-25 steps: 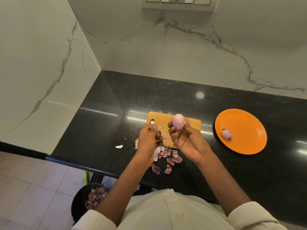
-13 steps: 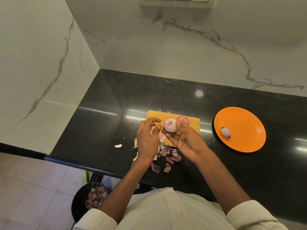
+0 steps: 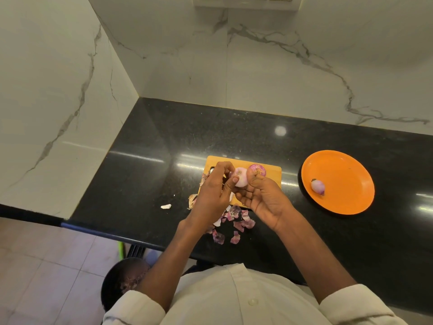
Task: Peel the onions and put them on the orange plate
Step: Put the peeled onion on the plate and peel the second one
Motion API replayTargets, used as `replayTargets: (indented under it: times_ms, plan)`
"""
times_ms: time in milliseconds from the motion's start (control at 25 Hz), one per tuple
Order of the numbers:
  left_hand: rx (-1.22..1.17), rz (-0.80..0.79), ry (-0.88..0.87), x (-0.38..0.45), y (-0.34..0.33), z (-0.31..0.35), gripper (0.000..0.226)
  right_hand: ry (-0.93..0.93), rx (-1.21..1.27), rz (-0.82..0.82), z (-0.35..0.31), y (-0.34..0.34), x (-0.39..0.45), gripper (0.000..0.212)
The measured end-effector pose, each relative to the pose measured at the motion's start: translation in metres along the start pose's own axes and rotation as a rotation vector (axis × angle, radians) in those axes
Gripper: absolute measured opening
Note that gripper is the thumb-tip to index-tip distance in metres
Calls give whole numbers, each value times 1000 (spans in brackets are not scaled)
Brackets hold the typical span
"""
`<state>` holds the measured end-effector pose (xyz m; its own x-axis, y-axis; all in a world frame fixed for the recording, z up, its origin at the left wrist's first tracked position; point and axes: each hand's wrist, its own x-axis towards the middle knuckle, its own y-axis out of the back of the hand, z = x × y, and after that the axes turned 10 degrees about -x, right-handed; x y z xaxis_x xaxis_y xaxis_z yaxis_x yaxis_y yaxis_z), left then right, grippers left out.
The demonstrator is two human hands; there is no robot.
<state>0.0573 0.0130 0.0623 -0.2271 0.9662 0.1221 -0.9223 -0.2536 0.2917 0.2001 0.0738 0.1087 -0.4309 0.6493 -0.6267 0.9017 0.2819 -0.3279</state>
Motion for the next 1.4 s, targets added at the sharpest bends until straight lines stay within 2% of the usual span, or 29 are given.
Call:
replayTargets:
  times_ms: [280, 480, 680, 840, 1040, 1240, 1400]
  plan:
    - [155, -86, 27, 3, 6, 13, 22, 31, 3, 11, -2, -2, -1, 28]
    - [94, -144, 21, 5, 17, 22, 25, 104, -64, 26, -7, 0, -1, 25]
    - [150, -64, 33, 2, 6, 20, 29, 114, -88, 14, -7, -5, -3, 12]
    - [133, 16, 72, 1, 0, 23, 27, 115, -86, 28, -5, -8, -2, 10]
    - [57, 104, 142, 2, -4, 27, 31, 137, -92, 23, -3, -12, -3, 17]
    - [-16, 117, 151, 2, -3, 27, 25, 109, -78, -4, -6, -12, -2, 18]
    - [-93, 98, 162, 3, 2, 25, 27, 77, -11, -4, -6, -11, 1, 27]
